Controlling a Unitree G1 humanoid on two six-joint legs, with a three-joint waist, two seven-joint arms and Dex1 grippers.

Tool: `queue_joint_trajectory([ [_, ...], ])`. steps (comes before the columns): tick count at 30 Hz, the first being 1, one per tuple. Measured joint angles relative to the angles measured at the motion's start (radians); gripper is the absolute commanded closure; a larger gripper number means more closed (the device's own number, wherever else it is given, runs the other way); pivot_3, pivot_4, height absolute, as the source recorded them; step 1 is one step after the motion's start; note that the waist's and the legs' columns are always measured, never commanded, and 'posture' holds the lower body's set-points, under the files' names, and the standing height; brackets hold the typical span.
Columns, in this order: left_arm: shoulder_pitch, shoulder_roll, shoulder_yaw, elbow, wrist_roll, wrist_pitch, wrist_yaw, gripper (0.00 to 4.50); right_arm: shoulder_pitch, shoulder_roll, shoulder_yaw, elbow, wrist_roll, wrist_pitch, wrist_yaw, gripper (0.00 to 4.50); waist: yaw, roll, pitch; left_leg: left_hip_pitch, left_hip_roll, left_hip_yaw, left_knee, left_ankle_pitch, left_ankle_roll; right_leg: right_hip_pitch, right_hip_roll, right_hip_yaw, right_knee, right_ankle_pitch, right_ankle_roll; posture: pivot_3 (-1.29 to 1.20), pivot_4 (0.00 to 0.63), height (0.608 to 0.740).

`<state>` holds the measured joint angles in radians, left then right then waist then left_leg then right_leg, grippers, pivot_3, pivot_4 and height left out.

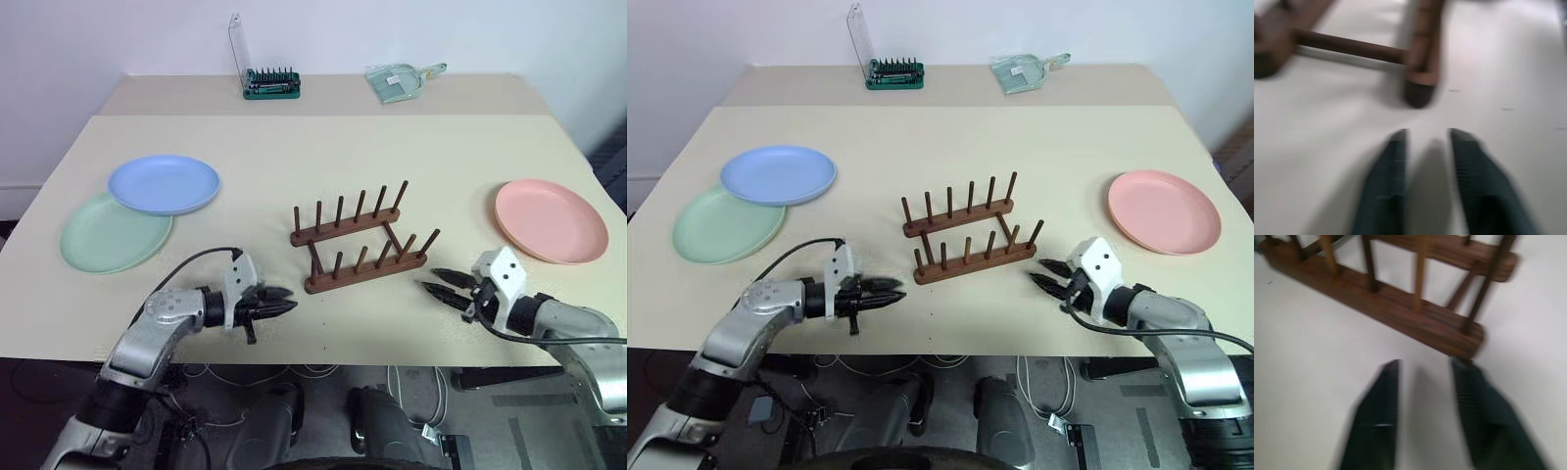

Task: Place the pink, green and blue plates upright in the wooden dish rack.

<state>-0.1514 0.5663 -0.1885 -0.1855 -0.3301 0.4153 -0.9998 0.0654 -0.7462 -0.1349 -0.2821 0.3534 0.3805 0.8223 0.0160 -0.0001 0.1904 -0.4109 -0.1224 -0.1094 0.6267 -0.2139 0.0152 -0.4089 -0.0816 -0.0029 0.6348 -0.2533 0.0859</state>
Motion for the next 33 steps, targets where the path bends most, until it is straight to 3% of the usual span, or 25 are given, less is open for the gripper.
queue_joint_trajectory([
  [7, -0.011, -0.062, -0.037, -0.037, 0.015, 0.054, 0.068, 3.79, -0.053, 0.010, 0.058, 0.030, -0.057, -0.010, -0.015, 3.87, -0.002, 0.000, 0.000, 0.000, 0.000, 0.000, 0.000, 0.000, 0.000, 0.000, 0.000, 0.000, 0.000, 0.000, 0.001, 0.00, 0.150, 0.735],
  [12, -0.082, -0.165, -0.042, 0.077, 0.108, -0.037, 0.215, 3.79, -0.137, 0.056, 0.124, 0.143, -0.149, -0.086, -0.058, 3.87, -0.001, 0.000, 0.000, 0.001, 0.000, 0.000, 0.001, 0.000, 0.000, 0.001, 0.000, 0.000, 0.000, 0.002, 0.002, 0.00, 0.150, 0.735],
  [26, -0.127, -0.199, -0.029, 0.189, 0.152, -0.142, 0.302, 3.79, -0.212, 0.107, 0.157, 0.267, -0.221, -0.213, -0.094, 3.87, -0.003, -0.001, -0.002, 0.002, 0.000, 0.000, 0.003, 0.000, 0.000, 0.002, 0.001, 0.000, 0.000, 0.005, 0.003, 0.00, 0.150, 0.735],
  [33, -0.133, -0.204, -0.012, 0.218, 0.156, -0.168, 0.326, 3.79, -0.111, 0.021, 0.068, 0.206, -0.174, -0.178, -0.044, 3.87, -0.001, 0.000, -0.002, 0.002, 0.000, 0.000, 0.002, 0.000, 0.000, 0.002, 0.001, 0.000, -0.001, 0.005, 0.004, 0.00, 0.150, 0.735],
])
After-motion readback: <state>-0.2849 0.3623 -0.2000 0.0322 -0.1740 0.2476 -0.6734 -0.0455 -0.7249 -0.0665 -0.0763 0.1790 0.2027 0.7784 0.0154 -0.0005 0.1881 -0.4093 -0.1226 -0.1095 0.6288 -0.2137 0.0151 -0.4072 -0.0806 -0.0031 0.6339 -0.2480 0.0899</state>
